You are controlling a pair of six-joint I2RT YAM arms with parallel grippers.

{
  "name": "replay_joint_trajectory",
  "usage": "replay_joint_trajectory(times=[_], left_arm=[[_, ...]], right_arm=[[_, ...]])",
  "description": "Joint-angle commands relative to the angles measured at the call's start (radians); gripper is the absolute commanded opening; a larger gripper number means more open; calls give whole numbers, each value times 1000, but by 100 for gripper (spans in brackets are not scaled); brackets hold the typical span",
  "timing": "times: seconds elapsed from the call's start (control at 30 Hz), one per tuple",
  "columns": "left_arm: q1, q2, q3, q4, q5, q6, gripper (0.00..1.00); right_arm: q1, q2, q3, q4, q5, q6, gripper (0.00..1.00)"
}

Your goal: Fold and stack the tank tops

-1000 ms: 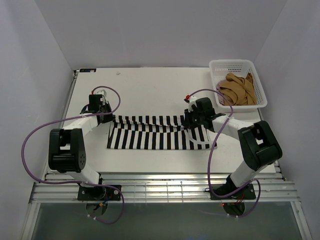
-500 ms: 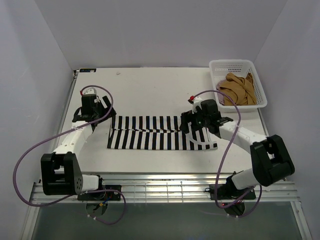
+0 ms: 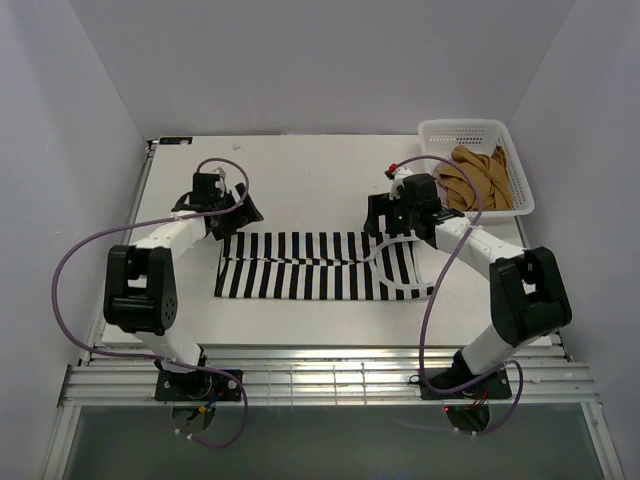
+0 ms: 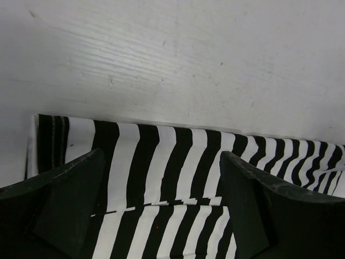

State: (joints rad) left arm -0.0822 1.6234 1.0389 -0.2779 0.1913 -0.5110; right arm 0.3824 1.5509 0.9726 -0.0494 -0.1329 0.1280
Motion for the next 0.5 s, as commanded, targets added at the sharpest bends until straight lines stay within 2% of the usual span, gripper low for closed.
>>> replay_joint_trajectory(times=[0.0,0.17,0.37,0.47], left_arm=[[-41,67,53,-41,-10,-9,98],[-42,122,41,-52,-73,-26,98],[-42,119,10,-67,-125,-41,98],[-42,98,-19,-95,-157,-93,98]], right_arm=[[-37,76,64,-43,-16,48,90],[-60,172,60,-46,-13,59,90],[-66,273,63,-38,4,56,90],[-66,299,61,-21,-45,53,90]])
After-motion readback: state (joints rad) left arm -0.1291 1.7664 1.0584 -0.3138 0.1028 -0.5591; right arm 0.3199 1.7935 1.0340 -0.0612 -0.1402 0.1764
